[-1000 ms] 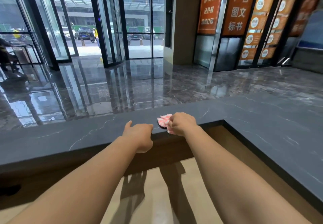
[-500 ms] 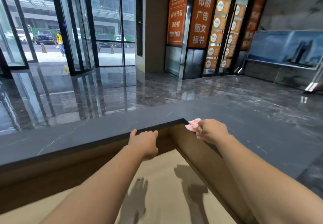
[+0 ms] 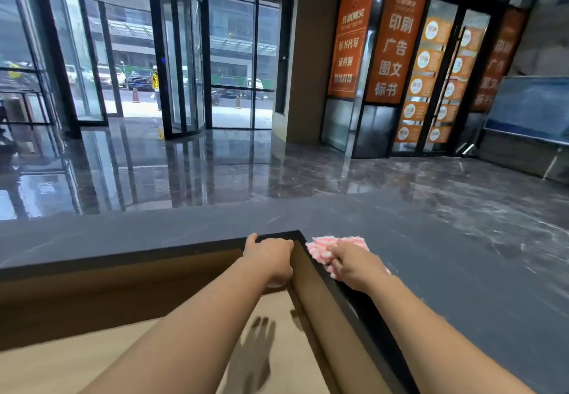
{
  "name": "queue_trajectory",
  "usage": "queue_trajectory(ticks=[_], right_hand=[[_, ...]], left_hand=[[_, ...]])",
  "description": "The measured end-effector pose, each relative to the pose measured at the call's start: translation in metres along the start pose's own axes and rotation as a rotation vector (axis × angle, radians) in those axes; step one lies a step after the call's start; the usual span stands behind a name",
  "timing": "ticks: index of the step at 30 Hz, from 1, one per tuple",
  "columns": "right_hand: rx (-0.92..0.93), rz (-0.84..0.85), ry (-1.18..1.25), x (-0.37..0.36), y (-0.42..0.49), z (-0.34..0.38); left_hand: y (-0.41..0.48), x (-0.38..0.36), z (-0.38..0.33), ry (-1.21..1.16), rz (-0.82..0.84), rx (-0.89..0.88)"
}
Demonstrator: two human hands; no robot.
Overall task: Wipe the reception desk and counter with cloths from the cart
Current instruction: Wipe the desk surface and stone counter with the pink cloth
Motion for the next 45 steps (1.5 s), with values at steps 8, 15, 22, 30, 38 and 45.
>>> queue_trajectory(ticks=[8,15,22,30,38,45], right_hand=[[0.307,0.045,-0.119,-0.021,0.090,-0.002],[0.409,0.098,-0.169,-0.029,0.154,0.010],[0.449,0.120,-0.129,-0.026,0.203,-0.007],[0.231,0.110,-0.146,-0.018,0.259,-0.120],[-0.108,0.105,-0.128,0.000,0.260,-0.255],[-0.207,0.137,-0.069,0.001,0.234,-0.251]], left_hand=[[0.060,-0.031,-0.024,-0.066,-0.020,0.143],[0.081,-0.018,-0.045,-0.134,-0.218,0.147],[0.114,-0.023,-0.061,-0.052,-0.091,0.184],[0.129,-0.037,-0.069,0.035,0.080,0.256],[0.134,-0.038,-0.067,0.050,0.138,0.320],[0.135,-0.039,-0.066,0.028,0.149,0.347]])
Point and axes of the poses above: each hand's wrist, its own y-axis towards the middle knuckle, its own x-axis out of the back of the hand, z = x × y, the point moved 7 cm from there along y, towards the middle knuckle, and after that the axes turned 6 degrees about -y, right-handed, at the moved point
